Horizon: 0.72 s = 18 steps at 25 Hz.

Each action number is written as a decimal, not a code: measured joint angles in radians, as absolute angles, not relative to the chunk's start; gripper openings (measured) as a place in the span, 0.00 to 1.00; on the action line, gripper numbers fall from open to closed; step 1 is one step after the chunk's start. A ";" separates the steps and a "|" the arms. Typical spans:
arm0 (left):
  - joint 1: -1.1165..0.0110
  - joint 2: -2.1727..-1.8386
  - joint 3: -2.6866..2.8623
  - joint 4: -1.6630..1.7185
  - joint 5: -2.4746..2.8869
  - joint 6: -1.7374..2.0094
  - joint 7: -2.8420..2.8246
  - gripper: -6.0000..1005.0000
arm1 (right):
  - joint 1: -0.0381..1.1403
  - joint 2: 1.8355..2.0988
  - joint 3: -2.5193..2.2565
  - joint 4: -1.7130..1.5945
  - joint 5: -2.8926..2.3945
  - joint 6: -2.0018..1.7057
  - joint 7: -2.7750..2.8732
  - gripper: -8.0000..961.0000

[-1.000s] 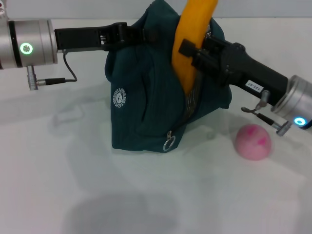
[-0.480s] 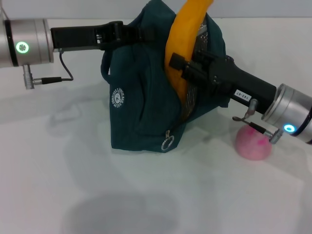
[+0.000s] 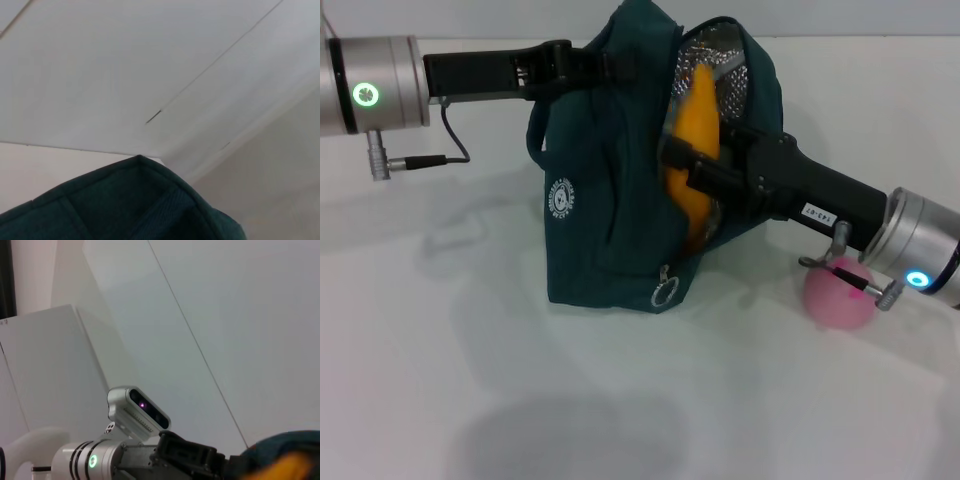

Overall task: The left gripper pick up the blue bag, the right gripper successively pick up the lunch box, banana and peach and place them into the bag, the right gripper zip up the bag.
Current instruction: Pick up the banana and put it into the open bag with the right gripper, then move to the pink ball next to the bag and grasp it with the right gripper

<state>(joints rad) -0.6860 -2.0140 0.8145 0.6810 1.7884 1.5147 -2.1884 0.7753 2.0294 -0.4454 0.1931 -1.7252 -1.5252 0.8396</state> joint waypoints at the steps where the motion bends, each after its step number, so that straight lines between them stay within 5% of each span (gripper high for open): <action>1: -0.685 -2.014 0.814 0.681 1.788 1.513 -2.189 0.07 | 0.774 2.029 -0.447 0.191 -1.728 -1.526 0.846 0.55; 11: -0.688 -2.007 0.814 0.681 1.789 1.510 -2.189 0.07 | 0.702 2.029 -0.415 0.109 -1.750 -1.555 0.930 0.82; 18: -0.684 -2.002 0.796 0.677 1.793 1.511 -2.187 0.07 | 0.602 2.021 -0.380 -0.041 -1.749 -1.821 0.931 0.91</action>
<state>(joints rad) -0.6843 -2.0017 0.7965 0.6769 1.7928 1.5105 -2.1870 0.6018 2.0206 -0.3803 -0.0405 -1.7489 -1.8205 0.9306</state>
